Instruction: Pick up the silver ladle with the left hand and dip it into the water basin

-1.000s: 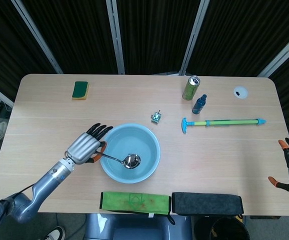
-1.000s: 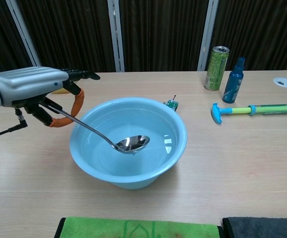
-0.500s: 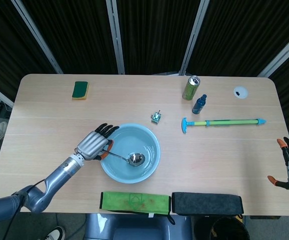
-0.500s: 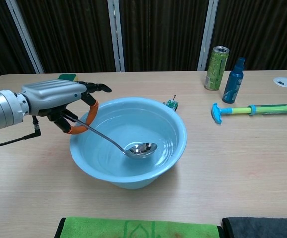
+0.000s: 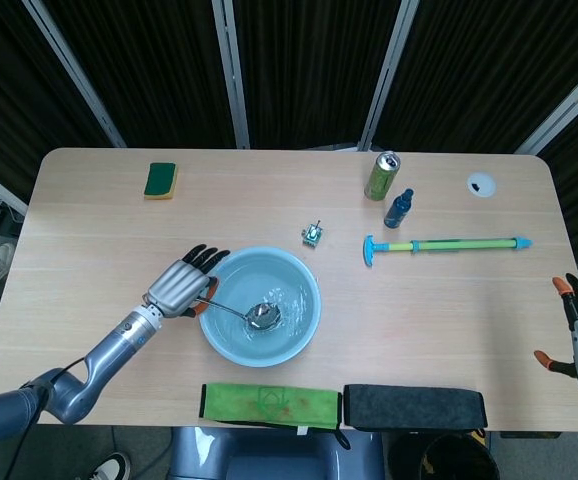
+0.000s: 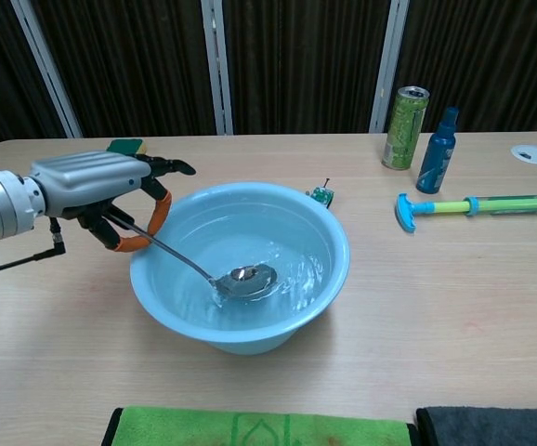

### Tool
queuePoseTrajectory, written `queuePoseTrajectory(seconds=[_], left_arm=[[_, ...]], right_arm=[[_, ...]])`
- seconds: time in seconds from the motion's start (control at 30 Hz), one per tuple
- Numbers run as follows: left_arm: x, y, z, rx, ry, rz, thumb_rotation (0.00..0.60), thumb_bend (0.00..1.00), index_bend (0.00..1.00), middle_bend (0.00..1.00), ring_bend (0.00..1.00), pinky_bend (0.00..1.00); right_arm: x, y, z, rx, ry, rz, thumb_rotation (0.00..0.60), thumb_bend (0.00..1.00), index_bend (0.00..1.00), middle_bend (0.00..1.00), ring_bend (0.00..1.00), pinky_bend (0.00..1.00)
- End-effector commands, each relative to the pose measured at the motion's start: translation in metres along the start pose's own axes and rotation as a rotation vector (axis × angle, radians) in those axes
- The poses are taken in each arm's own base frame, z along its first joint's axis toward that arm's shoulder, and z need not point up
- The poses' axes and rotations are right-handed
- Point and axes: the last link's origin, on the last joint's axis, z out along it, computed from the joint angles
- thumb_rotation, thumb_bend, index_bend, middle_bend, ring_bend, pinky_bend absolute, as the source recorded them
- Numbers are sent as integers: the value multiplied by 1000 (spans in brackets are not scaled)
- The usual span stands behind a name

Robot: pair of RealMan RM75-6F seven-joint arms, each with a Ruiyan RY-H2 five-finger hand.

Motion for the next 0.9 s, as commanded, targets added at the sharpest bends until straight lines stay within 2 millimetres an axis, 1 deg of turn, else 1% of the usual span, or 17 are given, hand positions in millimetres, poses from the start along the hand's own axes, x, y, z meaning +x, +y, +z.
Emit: queuePoseTrajectory(seconds=[0.03, 0.13, 0.17, 0.27, 0.5, 0.73, 0.9], left_arm=[[10, -3, -8, -1, 27, 28, 600, 621, 716, 0, 0, 0], [18, -7, -14, 2, 35, 56, 600, 621, 717, 0, 0, 0], [22, -8, -16, 5, 39, 69, 600, 621, 718, 0, 0, 0], [30, -10, -21, 10, 51, 94, 600, 620, 719, 0, 0, 0], [50, -13, -31, 20, 88, 152, 600, 620, 722, 0, 0, 0], [64, -8, -35, 21, 106, 183, 600, 619, 725, 0, 0, 0], [72, -3, -38, 15, 122, 204, 600, 621, 726, 0, 0, 0]], right_arm=[[-1, -1, 0, 1, -3, -2, 600, 0, 52, 0, 0, 0], [-1, -2, 0, 5, -5, -6, 600, 0, 52, 0, 0, 0], [-4, -3, 2, 6, -9, -7, 600, 0, 51, 0, 0, 0], [-1, -2, -1, 6, -2, -10, 600, 0, 51, 0, 0, 0], [-3, -5, -2, 12, -10, -16, 600, 0, 52, 0, 0, 0], [-4, -6, -3, 17, -21, -12, 600, 0, 52, 0, 0, 0], [0, -3, -3, 8, -10, 4, 600, 0, 51, 0, 0, 0]])
